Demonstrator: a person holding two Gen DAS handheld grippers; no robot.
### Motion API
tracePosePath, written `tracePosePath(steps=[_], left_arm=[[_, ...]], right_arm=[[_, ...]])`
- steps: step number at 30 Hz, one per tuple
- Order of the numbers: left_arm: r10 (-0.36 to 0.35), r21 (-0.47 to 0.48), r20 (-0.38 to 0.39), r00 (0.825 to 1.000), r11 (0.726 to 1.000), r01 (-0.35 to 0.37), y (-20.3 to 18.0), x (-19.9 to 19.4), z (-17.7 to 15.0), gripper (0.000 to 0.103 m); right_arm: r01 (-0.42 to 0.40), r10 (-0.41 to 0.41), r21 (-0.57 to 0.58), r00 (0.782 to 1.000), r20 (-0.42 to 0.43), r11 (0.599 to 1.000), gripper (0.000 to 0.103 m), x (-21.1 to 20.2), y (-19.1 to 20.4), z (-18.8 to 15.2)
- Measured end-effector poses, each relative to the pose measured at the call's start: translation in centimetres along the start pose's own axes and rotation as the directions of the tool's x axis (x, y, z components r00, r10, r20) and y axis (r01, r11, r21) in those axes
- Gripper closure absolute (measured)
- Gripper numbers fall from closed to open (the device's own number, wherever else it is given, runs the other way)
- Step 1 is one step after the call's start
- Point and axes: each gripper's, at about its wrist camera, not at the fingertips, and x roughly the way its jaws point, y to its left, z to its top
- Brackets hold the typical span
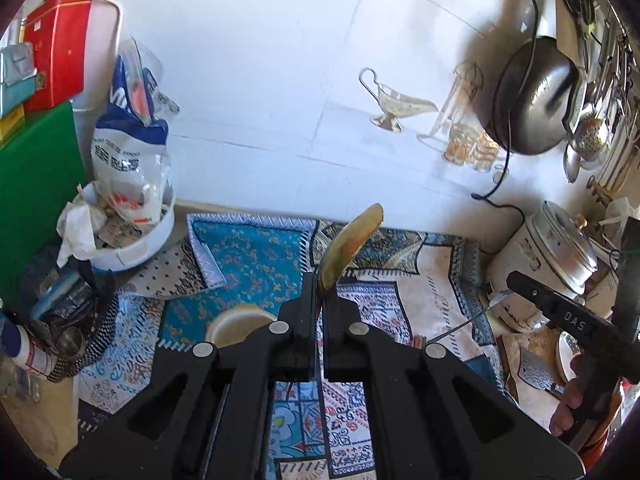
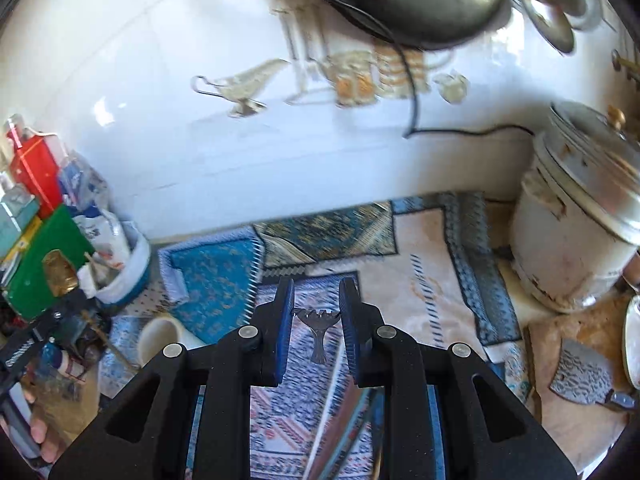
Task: Organize utensils
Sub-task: 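Lift the spoon with the left tool while the right tool carries the fork toward the white cup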
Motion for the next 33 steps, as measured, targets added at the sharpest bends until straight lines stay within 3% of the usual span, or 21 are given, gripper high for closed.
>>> tracePosePath(steps=[7,14,22,33], left_arm=[[0.031,-0.026,0.033,0.999,0.999,-0.03,2.4,0.2,1.6,0.103],[0.039,-0.061,0.018,0.999,0.997,-0.038,4.6,1.7,2.2,0.103],[0.031,-0.098,-0.044,0.999,0.995,-0.036,6.5,4.4,1.4,0.103],[0.003,-0.154,-0.178,0.984,0.988,-0.031,8.8,8.5,-1.2,0.103]], right_arm=[[-0.131,0.134,-0.077,0.99,0.035,0.988,0.082,-0.8,5.8,1.6],[-0.223,0.229,-0.153,0.973,0.018,0.963,0.082,0.0,10.7,2.3],[-0.288,0.272,-0.163,0.956,-0.113,0.944,0.082,5.0,13.7,0.8],[-0.294,0.241,-0.156,0.926,-0.291,0.943,0.082,10.5,14.7,-1.6]])
